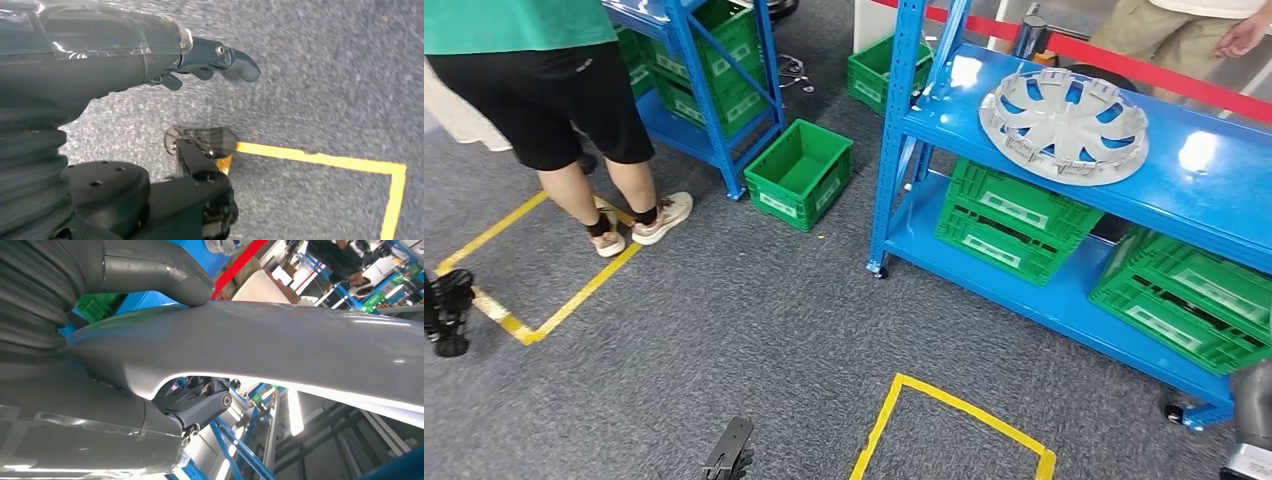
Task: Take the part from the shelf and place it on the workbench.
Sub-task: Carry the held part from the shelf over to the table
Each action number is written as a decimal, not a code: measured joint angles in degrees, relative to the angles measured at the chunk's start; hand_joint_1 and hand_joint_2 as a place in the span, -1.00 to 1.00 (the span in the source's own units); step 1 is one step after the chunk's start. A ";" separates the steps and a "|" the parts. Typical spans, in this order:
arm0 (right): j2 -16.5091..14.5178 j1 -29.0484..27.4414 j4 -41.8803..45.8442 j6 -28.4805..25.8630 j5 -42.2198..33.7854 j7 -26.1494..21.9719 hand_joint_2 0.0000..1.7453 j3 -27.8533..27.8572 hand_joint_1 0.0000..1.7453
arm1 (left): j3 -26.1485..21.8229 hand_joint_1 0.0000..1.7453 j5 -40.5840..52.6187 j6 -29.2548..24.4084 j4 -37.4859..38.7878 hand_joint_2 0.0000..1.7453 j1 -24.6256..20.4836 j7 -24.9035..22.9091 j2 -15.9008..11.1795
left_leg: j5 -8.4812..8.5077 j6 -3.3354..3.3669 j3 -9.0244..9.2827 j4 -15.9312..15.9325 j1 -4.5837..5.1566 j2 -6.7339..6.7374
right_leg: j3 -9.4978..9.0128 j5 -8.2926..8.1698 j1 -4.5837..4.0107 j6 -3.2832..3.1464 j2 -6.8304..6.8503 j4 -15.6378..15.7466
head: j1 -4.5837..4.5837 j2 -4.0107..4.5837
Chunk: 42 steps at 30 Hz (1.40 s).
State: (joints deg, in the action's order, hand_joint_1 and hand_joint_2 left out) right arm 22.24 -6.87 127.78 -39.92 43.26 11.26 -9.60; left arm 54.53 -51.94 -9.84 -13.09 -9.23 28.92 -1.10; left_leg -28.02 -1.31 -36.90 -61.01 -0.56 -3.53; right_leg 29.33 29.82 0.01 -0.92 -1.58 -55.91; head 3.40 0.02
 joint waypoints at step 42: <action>-4.61 -6.19 -0.72 0.06 2.92 -5.66 1.00 -3.66 1.00 | -0.22 -1.00 -1.39 -1.21 0.20 1.00 1.70 6.45 -1.62 | -0.84 0.52 3.08 1.53 0.50 8.87 | -0.13 1.00 -0.28 1.49 6.89 -1.21 | 0.64 0.00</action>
State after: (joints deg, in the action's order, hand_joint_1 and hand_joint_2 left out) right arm 17.63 -13.07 127.07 -39.86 46.18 5.60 -13.26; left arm 54.31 -53.33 -11.05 -12.88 -7.53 35.37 -2.72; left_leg -28.86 -0.79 -33.82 -59.48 -0.06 5.34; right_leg 29.20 30.81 -0.27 0.57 5.31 -57.12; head 4.04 0.02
